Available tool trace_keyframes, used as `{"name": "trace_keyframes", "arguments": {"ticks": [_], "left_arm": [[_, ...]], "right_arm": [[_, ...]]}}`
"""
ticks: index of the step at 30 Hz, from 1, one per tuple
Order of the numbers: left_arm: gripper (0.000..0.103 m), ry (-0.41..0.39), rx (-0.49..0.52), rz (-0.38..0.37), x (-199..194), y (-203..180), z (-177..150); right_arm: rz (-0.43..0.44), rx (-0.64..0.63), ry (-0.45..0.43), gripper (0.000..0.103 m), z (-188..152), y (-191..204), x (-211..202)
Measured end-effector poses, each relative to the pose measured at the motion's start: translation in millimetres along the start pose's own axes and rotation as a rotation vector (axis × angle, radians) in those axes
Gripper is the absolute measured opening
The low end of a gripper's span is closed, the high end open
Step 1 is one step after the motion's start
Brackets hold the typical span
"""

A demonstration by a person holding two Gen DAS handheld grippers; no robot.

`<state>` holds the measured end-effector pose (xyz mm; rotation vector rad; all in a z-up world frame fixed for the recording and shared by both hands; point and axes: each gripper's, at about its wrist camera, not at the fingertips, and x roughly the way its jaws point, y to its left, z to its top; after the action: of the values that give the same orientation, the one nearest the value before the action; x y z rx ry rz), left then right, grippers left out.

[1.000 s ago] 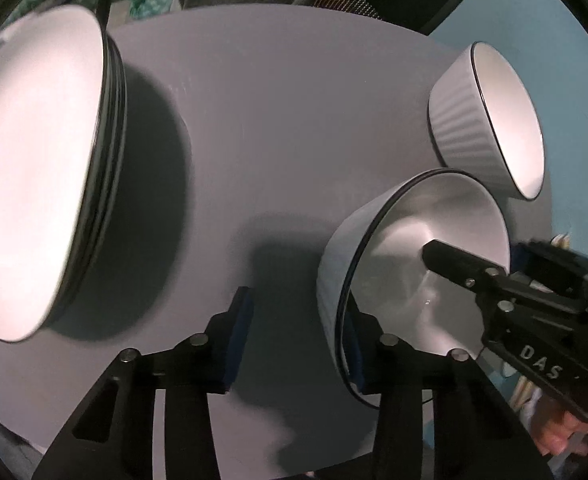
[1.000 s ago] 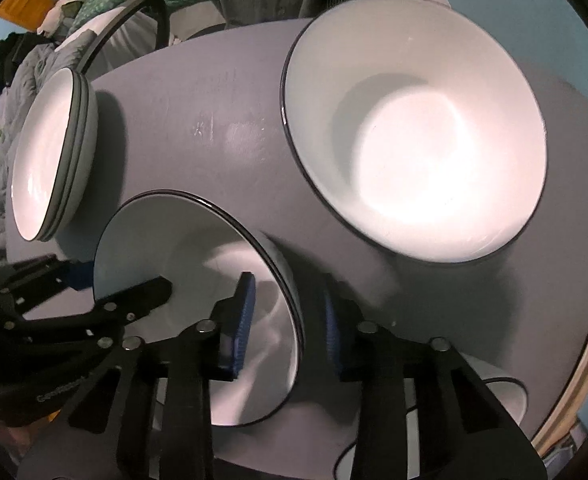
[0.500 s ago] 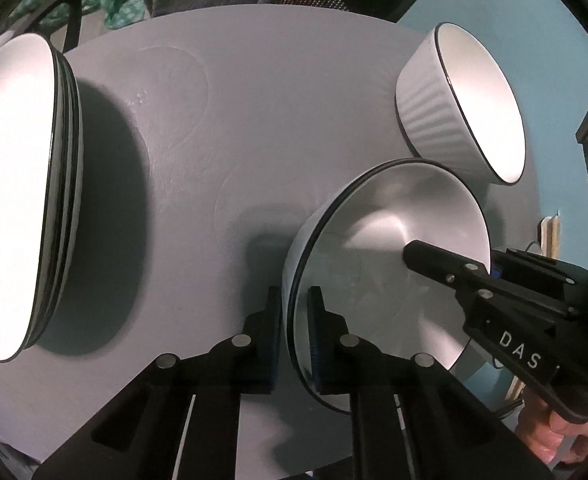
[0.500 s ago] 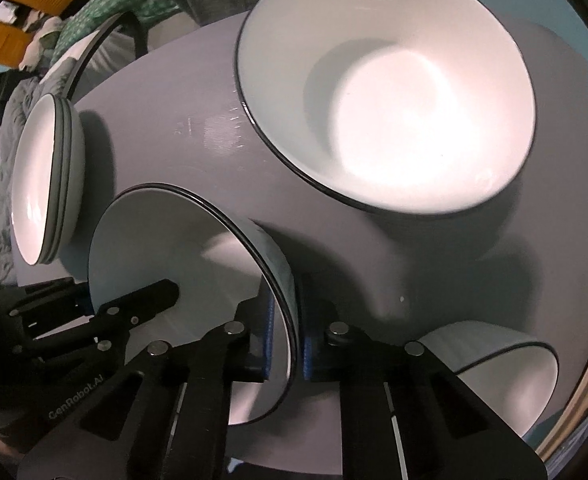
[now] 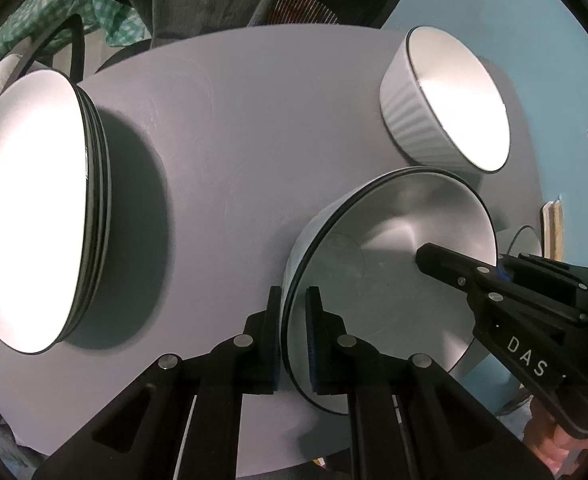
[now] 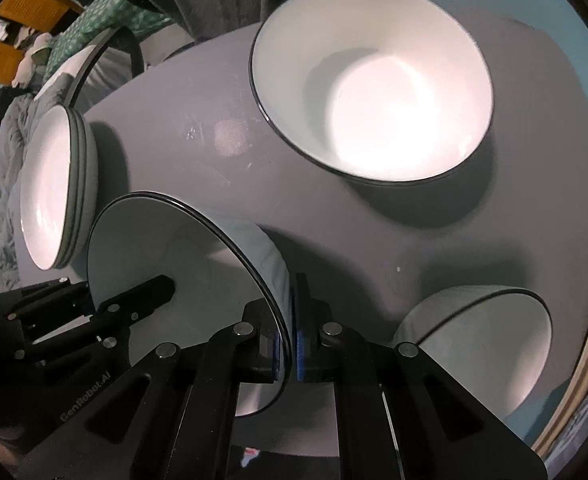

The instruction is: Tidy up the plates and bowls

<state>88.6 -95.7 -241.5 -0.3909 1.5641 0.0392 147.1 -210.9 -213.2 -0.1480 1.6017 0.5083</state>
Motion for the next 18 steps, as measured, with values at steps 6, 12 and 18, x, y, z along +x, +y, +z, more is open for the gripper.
{"name": "trace_keyframes", "arguments": {"ticks": [6,12,18], "left_arm": [[0.01,-0.031,0.034,-0.011,-26.9,-0.4,5.9],[0.01,-0.061,0.073,-0.018,-40.9,-9.3,30.3],[0.01,-0.096,0.116,-0.019,-55.1,-31.3,53.9]], "right_arm": [[-0.013,0.023,-0.026,0.006,7.6,7.1,-18.1],[-0.018,0.046,-0.061,0.006,9.8,-6.0,-47.9],[-0.024,0.07,-0.096,0.006,29.7,-15.3,-62.8]]}}
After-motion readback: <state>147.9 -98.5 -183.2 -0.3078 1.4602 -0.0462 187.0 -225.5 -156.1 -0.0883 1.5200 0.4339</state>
